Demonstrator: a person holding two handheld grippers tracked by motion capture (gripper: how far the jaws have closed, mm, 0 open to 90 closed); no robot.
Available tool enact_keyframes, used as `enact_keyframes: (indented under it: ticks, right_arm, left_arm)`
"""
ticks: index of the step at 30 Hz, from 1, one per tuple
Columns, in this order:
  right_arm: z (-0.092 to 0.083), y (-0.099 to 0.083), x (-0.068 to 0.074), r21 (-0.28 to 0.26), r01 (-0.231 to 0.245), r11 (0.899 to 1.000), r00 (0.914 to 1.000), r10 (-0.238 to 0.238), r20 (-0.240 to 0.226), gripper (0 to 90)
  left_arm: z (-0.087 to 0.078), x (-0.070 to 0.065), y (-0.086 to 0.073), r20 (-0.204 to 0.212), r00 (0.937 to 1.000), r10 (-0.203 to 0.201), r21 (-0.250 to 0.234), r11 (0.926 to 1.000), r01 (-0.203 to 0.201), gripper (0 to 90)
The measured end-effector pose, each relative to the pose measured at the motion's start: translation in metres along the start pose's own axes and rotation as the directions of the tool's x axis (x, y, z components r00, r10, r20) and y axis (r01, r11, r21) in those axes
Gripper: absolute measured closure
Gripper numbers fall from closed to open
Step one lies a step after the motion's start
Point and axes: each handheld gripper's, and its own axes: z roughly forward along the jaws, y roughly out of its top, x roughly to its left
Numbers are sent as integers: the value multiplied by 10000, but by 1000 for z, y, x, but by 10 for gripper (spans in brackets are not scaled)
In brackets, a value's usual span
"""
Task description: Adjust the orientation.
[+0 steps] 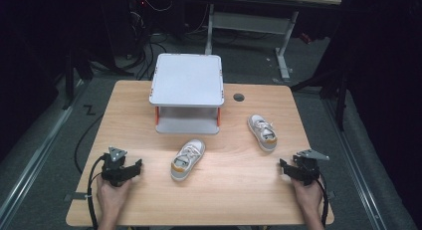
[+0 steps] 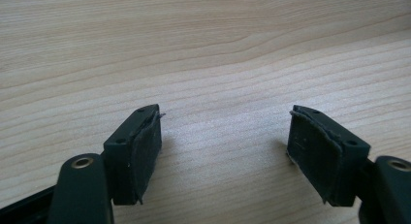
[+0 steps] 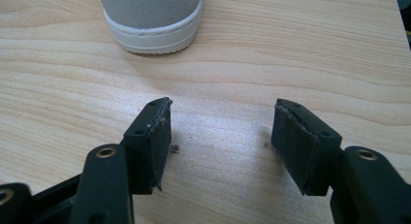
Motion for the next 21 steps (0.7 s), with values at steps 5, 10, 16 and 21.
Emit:
enact_keyframes:
  ticks: [5, 10, 16, 21]
  right_arm:
    - [0, 0, 0, 1, -4, 10000, 10000, 4, 4, 395]
    - [0, 0, 0, 2, 10, 10000, 10000, -10, 6, 392]
    - [0, 0, 0, 6, 7, 10000, 10000, -7, 11, 390]
    - [0, 0, 0, 11, 5, 10000, 10000, -5, 9, 387]
  left_arm:
    - [0, 0, 0, 18, 10000, 15, 4, 10000, -15, 281]
    - [1, 1, 1, 63, 10000, 67, 20, 10000, -67, 280]
    - [0, 1, 0, 292, 9990, 332, 13, 9994, -333, 282]
    - [0, 3, 3, 575, 9970, 524, 187, 9984, -536, 285]
